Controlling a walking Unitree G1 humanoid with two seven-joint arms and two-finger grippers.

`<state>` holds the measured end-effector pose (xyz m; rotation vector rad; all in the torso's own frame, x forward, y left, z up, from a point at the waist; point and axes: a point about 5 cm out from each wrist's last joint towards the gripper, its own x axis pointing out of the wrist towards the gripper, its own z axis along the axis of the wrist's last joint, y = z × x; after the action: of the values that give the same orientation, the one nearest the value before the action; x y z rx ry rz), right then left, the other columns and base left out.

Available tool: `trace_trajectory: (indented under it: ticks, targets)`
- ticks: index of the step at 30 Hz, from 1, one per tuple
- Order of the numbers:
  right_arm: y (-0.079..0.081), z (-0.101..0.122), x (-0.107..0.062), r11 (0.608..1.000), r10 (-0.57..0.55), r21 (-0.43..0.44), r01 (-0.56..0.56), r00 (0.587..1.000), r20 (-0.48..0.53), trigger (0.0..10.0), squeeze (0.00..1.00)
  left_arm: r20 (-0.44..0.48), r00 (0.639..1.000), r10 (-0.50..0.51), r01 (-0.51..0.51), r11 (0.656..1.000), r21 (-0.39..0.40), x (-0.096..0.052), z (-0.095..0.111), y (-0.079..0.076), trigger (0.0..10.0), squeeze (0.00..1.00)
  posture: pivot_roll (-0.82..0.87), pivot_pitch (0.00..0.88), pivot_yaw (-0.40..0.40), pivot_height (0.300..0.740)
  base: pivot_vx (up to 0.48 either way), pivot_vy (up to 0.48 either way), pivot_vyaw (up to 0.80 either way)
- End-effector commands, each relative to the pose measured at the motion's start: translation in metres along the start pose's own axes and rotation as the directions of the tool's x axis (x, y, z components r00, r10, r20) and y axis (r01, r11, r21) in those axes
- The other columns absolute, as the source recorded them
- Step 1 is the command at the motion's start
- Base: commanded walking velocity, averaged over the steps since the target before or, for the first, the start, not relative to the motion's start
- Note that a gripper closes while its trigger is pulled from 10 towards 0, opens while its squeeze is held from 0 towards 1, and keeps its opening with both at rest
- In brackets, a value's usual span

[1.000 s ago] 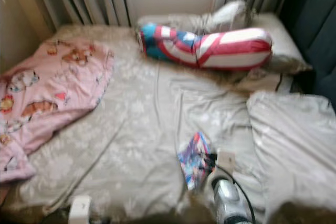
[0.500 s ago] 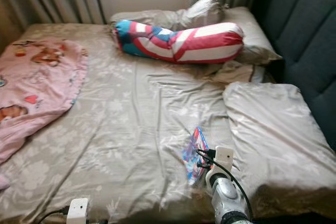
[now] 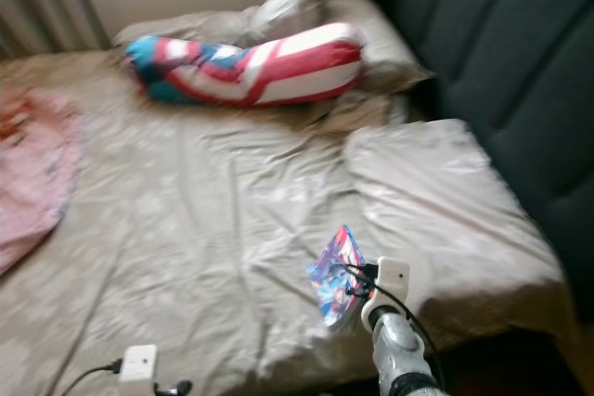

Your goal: Clean up the room

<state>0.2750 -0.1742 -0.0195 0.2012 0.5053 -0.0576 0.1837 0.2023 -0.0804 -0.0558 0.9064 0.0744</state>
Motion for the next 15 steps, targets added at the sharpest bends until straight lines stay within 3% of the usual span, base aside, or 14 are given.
trace_trajectory:
  ticks: [1,9,12,15]
  targets:
    - [0.005,0.005,0.002,1.0,0.017,-0.008,-0.017,0.999,0.031,10.0,0.0,-0.038,0.999,0.026,-0.026,1.0,0.005,-0.004,-0.012,0.009,10.0,0.0,-0.08,0.074,-0.054,0.74,0.0,0.0,0.0]
    - [0.009,0.005,0.002,0.998,0.054,-0.011,-0.054,0.998,0.03,10.0,0.0,-0.039,0.999,0.026,-0.025,1.0,0.005,-0.004,-0.012,0.009,10.0,0.0,-0.08,0.075,-0.053,0.74,0.0,0.0,0.0]
    - [0.012,0.007,0.002,0.995,0.082,-0.059,-0.08,0.996,0.036,10.0,0.0,-0.039,0.999,0.026,-0.026,1.0,0.005,-0.004,-0.012,0.01,10.0,0.0,-0.08,0.075,-0.053,0.74,0.0,0.0,0.0]
    - [0.017,0.007,0.002,0.99,0.123,-0.075,-0.12,0.992,0.04,10.0,0.0,-0.04,0.999,0.025,-0.025,1.0,0.005,-0.004,-0.012,0.01,10.0,0.0,-0.08,0.075,-0.053,0.74,0.0,0.0,0.55]
